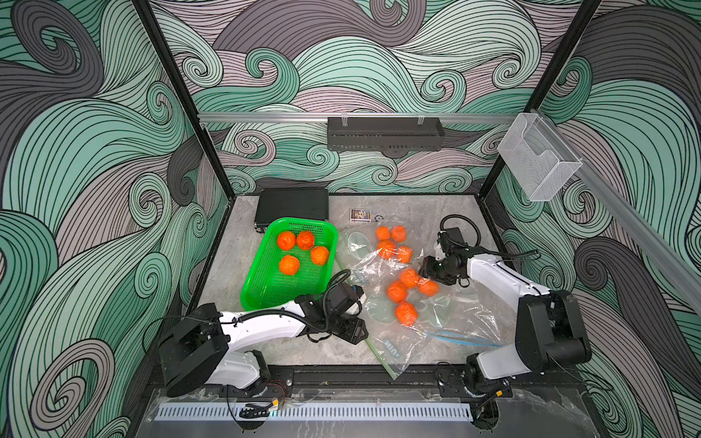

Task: Open the zip-top bag and take out the orange
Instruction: Adjust the zipper food storage bag at the center of the board.

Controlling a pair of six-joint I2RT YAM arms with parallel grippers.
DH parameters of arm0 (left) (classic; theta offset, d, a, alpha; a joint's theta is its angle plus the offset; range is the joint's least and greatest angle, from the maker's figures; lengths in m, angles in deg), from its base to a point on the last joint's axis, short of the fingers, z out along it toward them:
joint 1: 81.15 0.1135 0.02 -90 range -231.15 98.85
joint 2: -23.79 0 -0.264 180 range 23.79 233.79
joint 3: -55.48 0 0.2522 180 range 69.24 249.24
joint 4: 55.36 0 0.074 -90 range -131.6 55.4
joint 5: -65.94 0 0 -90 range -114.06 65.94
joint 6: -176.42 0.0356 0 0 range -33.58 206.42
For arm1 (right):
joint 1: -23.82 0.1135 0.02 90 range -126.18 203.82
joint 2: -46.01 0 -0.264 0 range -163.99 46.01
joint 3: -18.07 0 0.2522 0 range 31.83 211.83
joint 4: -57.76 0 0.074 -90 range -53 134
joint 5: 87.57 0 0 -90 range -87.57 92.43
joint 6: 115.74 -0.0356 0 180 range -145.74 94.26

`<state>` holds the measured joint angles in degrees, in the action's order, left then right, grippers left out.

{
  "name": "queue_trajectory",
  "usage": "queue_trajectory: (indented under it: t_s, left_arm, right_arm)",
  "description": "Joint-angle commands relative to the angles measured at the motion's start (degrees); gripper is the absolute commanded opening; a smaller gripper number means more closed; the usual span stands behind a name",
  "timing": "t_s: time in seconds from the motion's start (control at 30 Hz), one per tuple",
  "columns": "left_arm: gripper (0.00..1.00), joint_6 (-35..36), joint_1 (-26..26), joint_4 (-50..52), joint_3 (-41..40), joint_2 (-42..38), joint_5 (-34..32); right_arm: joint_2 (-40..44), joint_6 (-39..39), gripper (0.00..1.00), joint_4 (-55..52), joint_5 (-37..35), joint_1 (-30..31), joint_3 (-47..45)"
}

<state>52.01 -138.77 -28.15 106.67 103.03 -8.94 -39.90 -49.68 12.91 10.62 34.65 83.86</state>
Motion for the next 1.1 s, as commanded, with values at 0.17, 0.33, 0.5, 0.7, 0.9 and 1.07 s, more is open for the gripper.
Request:
queue_trajectory:
  t_s: [0.17,0.33,0.5,0.7,0.9,1.07]
  left_arm:
    - [0.53,-1.4,-0.4,-1.3,0.9,5.6,-4.9]
    - [0.54,-0.6,-0.3,-0.3,1.3,6.6,-6.9]
    - [0.55,0.0,0.0,0.1,1.4,7.0,-8.7]
    - [0.53,0.7,0.2,-2.5,2.2,7.1,-7.3]
    - [0.45,6.1,0.0,-8.5,3.2,6.2,-5.3]
    - [0.43,9.6,0.0,-8.2,5.3,8.8,-3.5]
  right_arm:
    - [6.7,-1.6,0.0,2.8,0.3,0.3,-2.8]
    - [14.7,-4.0,0.0,2.2,-2.1,0.3,-3.8]
    - [24.2,-6.2,0.0,4.5,-4.5,0.3,-6.5]
    - [26.0,-7.2,0.0,6.2,-2.7,0.4,-10.5]
    - [27.5,-8.2,0.0,6.4,-1.7,0.4,-11.9]
    - [29.7,-7.5,0.0,2.4,-2.1,0.4,-8.4]
